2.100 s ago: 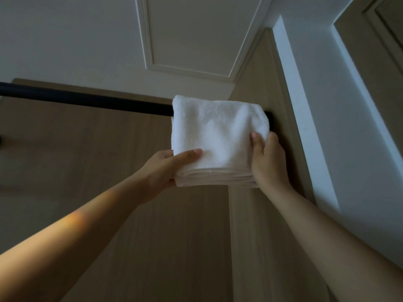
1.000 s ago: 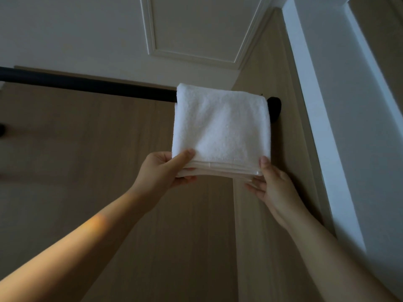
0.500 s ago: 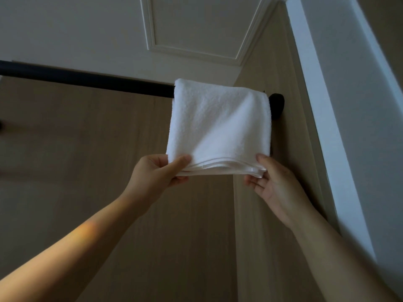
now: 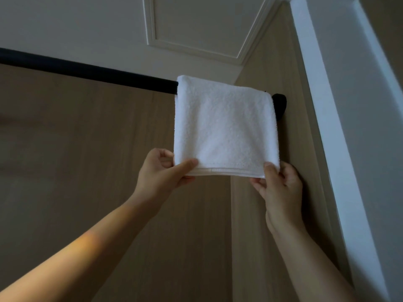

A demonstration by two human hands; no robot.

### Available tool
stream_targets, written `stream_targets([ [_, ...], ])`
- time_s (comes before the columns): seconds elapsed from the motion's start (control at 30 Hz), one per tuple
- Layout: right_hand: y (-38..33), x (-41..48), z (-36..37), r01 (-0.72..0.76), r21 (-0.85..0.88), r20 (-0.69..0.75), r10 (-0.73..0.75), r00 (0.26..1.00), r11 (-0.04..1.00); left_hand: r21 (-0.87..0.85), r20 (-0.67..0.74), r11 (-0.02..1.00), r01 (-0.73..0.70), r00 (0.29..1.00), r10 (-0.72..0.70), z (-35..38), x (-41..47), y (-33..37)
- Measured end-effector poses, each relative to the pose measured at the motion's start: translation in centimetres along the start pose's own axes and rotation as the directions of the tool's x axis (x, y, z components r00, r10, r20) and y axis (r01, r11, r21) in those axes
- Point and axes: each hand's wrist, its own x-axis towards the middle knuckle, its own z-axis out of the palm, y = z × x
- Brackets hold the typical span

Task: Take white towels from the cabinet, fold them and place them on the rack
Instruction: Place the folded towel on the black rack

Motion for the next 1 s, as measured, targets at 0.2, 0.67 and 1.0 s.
stream_targets([
  [0.2,0.1,-0.7,0.9,0.108,-0.153,-0.157,-0.132,0.979,0.982,0.123,0.1,0.992,-0.004,0.995,-0.009,0.2,0.0,1.1],
  [0.67,-7.9,2.3,4.2,0.645,-0.661,0.43,-0.51,0.745,0.383,0.246,0.096,0.969,-0.002,0.995,-0.022,1.9,4.2,8.2],
  [1.0,-9.5,9.1,12.9,0.702,-0.699,0.685,-0.152,0.712,0.135,0.33,0.078,0.938,-0.11,0.993,0.089,1.4,4.5,8.1],
])
